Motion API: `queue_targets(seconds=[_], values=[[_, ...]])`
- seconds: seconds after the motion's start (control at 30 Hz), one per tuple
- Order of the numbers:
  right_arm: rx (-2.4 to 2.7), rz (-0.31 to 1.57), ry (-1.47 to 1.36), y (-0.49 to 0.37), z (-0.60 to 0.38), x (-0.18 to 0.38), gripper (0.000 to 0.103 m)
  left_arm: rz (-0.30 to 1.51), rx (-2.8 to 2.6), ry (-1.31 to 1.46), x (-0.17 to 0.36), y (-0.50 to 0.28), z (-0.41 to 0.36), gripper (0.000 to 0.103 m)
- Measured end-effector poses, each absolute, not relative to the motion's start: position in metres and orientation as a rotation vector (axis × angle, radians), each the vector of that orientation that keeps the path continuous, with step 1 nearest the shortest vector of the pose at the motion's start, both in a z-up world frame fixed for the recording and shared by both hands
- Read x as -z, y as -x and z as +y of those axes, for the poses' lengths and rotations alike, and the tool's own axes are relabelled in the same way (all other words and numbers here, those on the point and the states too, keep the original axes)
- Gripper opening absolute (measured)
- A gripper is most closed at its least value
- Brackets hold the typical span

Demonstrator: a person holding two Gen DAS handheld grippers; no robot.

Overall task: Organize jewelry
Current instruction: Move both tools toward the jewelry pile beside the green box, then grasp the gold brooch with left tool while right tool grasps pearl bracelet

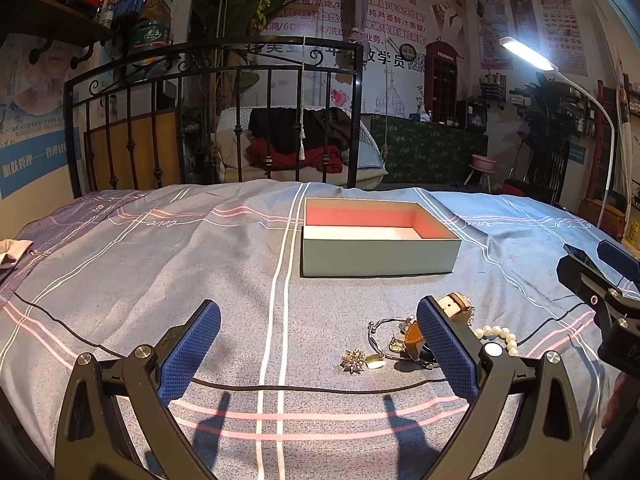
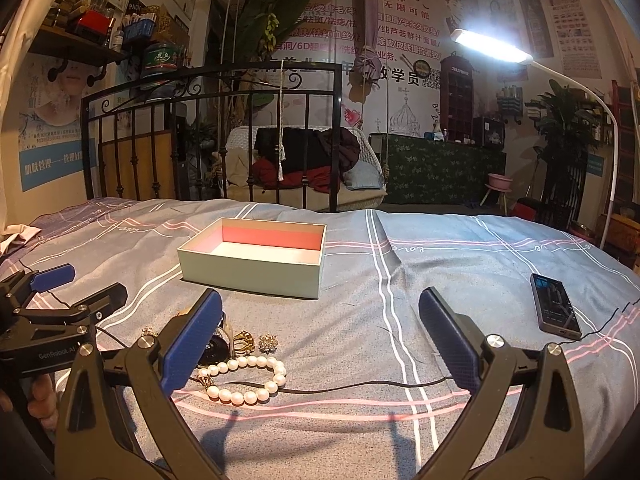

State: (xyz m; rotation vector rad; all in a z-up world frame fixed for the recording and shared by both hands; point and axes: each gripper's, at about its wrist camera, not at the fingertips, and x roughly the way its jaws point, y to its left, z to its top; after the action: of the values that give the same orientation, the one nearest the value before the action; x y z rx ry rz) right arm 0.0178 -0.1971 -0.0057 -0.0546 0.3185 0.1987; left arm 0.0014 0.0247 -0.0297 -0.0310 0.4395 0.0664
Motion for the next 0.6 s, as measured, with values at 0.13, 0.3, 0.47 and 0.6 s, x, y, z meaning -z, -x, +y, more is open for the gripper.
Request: queue_targets(seconds=[0.13,0.3,0.47,0.6], values=[[-0.201,0.344,0.038,-0.019,-0.197,0.006,0.097,0.442,-0.065,0.025,0.029,-0.001,0.024,0.096],[-0.215,0.411,0.034,-0.025,-0.196,0.012,0.097,0.509,-0.059,-0.001,0.031,-0.010,0.024,0.096],[-0.244,0.489,0.057,-0.037,-0.189,0.028,0.097,0.662,-0.007,-0.047,0.043,-0.025,0.028,0.096],[-0.262,0.520,0.058,-0.041,-0.187,0.035,0.095,0.718,0.001,-0.027,0.053,-0.032,0.035,0.096]])
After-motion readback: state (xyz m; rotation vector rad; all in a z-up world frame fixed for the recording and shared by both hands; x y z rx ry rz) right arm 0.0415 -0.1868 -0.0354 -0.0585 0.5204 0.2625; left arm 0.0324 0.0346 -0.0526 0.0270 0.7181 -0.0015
